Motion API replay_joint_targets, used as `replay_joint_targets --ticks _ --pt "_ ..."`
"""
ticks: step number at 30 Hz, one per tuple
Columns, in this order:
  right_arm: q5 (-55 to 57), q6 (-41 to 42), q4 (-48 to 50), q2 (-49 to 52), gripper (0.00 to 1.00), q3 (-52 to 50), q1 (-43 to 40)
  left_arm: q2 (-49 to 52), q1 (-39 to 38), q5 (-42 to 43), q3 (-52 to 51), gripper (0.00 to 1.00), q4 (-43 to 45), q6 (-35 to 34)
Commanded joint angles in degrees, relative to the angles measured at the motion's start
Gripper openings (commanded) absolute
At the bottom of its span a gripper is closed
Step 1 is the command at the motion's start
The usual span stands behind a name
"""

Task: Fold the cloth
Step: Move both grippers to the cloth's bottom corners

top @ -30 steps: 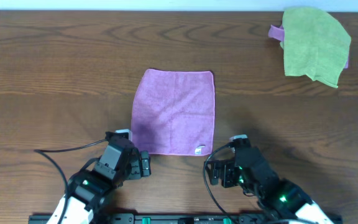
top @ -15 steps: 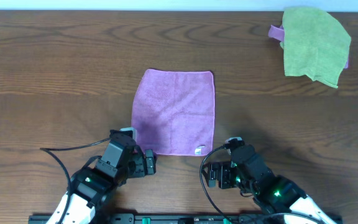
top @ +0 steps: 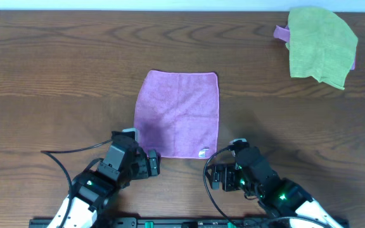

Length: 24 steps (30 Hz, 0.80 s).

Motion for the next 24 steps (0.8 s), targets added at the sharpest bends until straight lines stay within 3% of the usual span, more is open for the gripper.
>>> replay_joint_targets --ticks 1,11,24 --pt "-0.8 0.5 -1.6 0.1 0.99 1.0 0.5 0.1 -0.1 -1.0 -0.2 0.95 -2.9 -0.2" --pt "-2.4 -4.9 2.8 4.5 0.99 1.0 0.5 3.4 -0.1 -4.0 -2.7 0.95 -3.8 -1.7" --pt "-3.9 -6.6 16.6 18.3 0.99 1.0 0.4 15.5 -0.1 -3.9 -2.7 0.95 10.1 -1.7"
